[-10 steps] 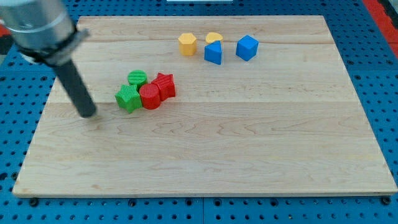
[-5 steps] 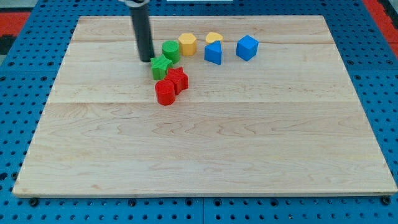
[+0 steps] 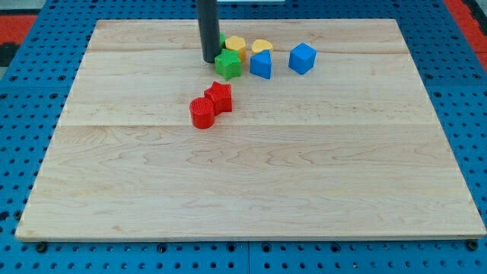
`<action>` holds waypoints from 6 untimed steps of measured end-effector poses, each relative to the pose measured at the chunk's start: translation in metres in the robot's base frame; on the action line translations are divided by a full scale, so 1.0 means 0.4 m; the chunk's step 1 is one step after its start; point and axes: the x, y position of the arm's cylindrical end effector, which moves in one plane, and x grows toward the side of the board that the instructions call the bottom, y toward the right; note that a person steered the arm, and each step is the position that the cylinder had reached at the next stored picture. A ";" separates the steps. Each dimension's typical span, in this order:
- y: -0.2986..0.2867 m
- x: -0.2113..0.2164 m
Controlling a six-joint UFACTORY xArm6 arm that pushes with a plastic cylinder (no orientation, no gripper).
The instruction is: Push the green circle along with green star towards the top center
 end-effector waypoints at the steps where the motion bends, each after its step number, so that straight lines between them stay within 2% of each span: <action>1: -0.022 -0.005; 4: -0.008 0.095; 5: -0.008 0.095; 6: 0.070 0.095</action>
